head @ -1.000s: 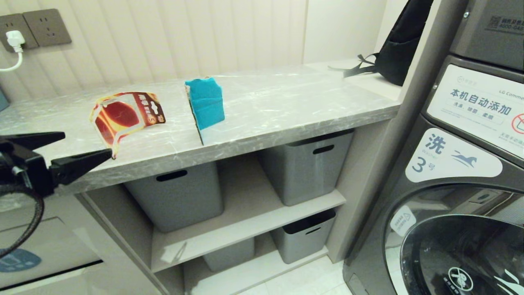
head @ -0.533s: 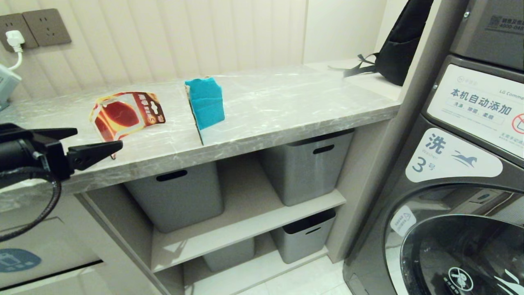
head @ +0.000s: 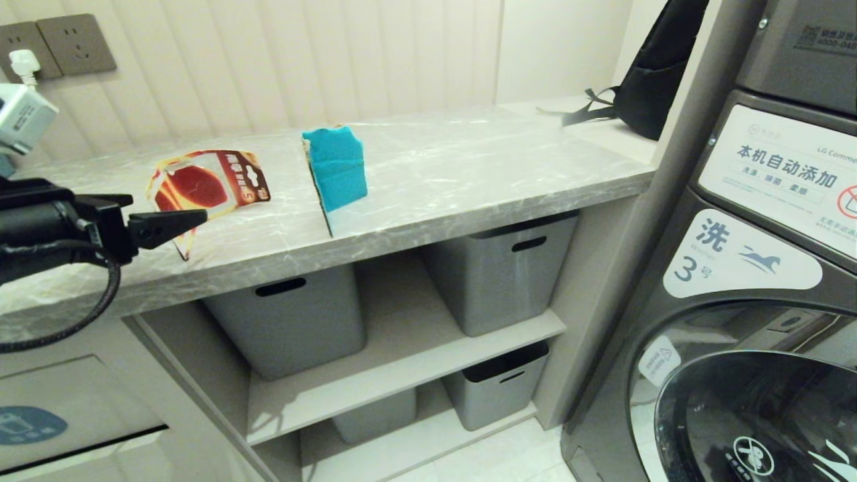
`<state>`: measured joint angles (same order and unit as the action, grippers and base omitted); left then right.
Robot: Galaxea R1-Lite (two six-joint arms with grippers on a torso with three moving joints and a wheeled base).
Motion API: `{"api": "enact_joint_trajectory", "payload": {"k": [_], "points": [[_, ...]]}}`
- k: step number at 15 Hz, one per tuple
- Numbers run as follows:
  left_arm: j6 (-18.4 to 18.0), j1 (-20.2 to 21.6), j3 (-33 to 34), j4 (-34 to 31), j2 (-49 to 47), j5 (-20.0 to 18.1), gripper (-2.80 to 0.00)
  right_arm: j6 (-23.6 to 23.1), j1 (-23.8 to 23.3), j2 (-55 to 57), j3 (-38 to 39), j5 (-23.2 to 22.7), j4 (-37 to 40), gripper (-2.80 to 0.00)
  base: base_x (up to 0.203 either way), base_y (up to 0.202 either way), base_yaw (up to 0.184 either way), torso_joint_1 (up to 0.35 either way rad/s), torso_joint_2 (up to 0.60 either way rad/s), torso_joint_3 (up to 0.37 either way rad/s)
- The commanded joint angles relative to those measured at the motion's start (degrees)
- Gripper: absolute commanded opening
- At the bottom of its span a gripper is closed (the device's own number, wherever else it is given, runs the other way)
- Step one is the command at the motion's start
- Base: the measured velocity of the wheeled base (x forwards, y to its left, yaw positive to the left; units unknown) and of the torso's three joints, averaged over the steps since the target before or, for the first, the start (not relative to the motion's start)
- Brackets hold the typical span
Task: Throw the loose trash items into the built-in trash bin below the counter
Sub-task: Pick up the garbage
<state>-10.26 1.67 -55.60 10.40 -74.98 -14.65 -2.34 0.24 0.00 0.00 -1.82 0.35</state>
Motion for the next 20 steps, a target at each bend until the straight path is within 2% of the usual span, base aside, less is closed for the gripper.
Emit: {"api": "enact_joint_trajectory", "payload": {"k": [1, 12, 13, 20], "points": [[0.0, 0.0, -0.5, 0.5, -1.1, 0.1, 0.00, 0.0, 0.0, -0.1, 0.0, 0.0, 0.0, -2.80, 0.000, 0.000, 0.000, 0.000, 0.00, 0.000], [0.7, 0.0, 0.3, 0.7, -0.7, 0.1, 0.00, 0.0, 0.0, -0.1, 0.0, 0.0, 0.0, -2.80, 0.000, 0.000, 0.000, 0.000, 0.00, 0.000], [0.6, 0.0, 0.3, 0.8, -0.8, 0.1, -2.80, 0.0, 0.0, -0.1, 0.0, 0.0, 0.0, -2.80, 0.000, 0.000, 0.000, 0.000, 0.00, 0.000], [0.7, 0.1, 0.5, 0.8, -0.6, 0.1, -2.80, 0.0, 0.0, -0.1, 0.0, 0.0, 0.0, -2.80, 0.000, 0.000, 0.000, 0.000, 0.00, 0.000]]}}
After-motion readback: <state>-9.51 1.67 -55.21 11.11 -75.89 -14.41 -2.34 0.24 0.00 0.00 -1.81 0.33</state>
